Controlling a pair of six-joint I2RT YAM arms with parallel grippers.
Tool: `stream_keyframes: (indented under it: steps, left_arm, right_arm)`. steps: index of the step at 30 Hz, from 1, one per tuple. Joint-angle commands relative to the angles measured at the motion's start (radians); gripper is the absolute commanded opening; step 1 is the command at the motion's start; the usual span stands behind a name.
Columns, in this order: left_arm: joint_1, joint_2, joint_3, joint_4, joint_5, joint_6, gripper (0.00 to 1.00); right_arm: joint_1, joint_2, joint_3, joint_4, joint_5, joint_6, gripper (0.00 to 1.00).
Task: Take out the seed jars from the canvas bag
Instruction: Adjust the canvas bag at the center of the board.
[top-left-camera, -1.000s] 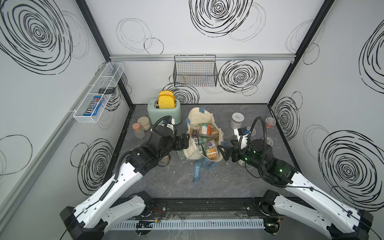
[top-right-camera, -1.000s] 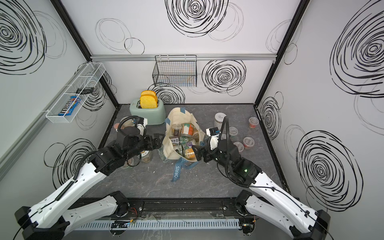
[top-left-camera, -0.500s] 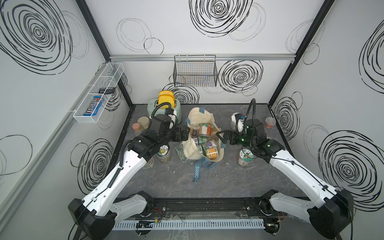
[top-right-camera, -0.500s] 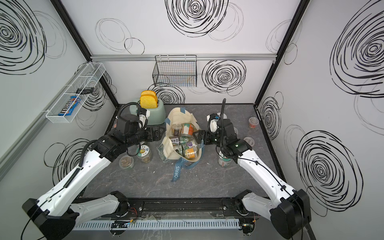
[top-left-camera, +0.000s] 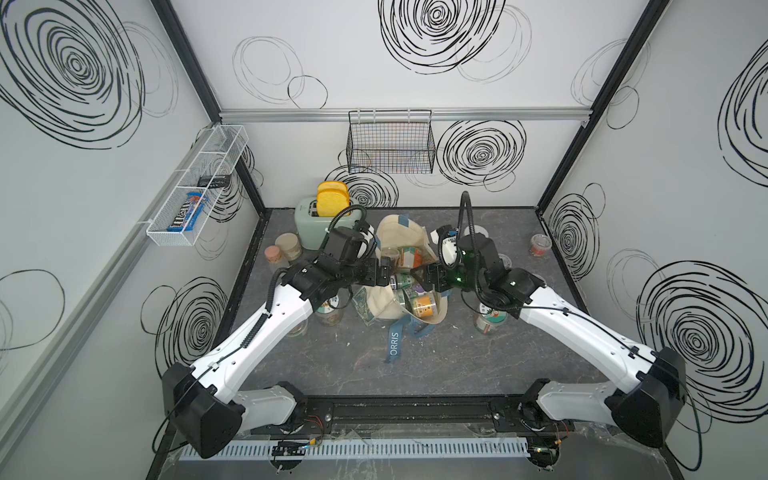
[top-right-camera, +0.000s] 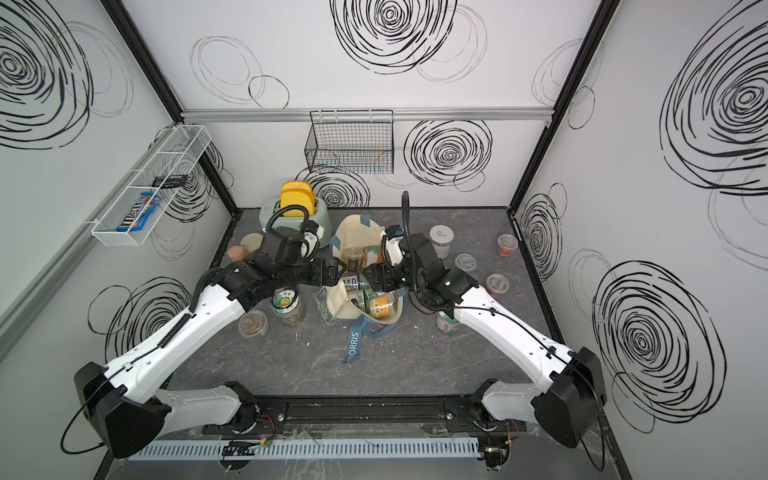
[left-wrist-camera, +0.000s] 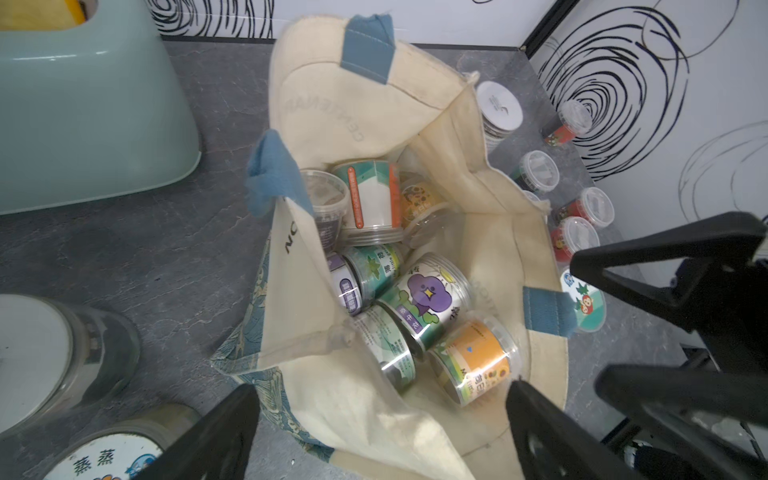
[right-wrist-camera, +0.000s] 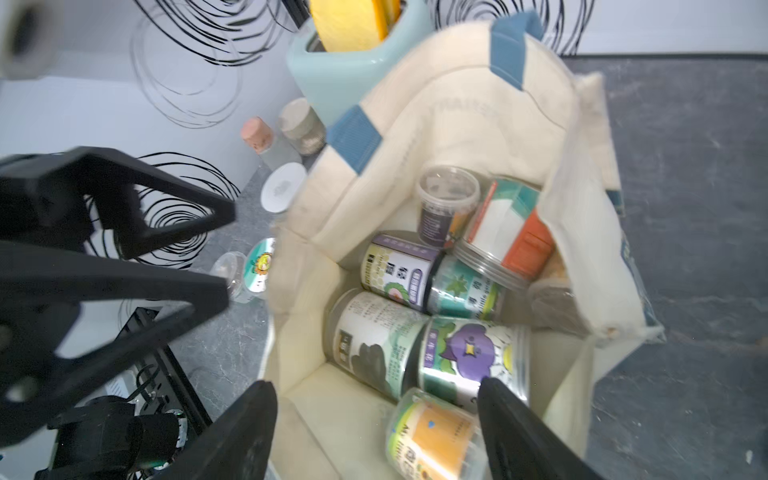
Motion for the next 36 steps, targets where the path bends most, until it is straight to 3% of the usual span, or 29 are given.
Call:
stream_keyframes:
  steps: [1,7,14,25,31,36]
  left_arm:
    - [-0.032,-0.029,-0.034,0.013,-0.013,-0.009,0.98]
    - [-0.079,-0.051,-0.099,0.021,-0.035,-0.023,0.99]
    - [-0.175,-0.084,-0.183,0.052,-0.046,-0.078,0.88]
    - [-0.323,-0.089,-0.302,0.087,-0.089,-0.153,0.87]
    - [-0.334,-0.098,-0.276,0.065,-0.127,-0.158,0.87]
    - [-0.286,-0.095,-0.147,-0.016,-0.158,-0.146,0.89]
  right_arm:
    - [0.016,-0.041,-0.011,-0.063,0.021,0.035,0.81]
    - [-0.015,-0.03,-0.159,0.002,-0.146,0.223,0.79]
    - [-0.057,-0.058,-0.236,0.015,-0.052,0.27,0.78]
    - [-0.081,-0.056,-0.322,0.064,-0.027,0.368,0.83]
    - [-0.077,0.007,-0.32,0.052,-0.066,0.476,0.84]
    - [-0.05,0.032,-0.32,0.096,-0.08,0.52,0.83]
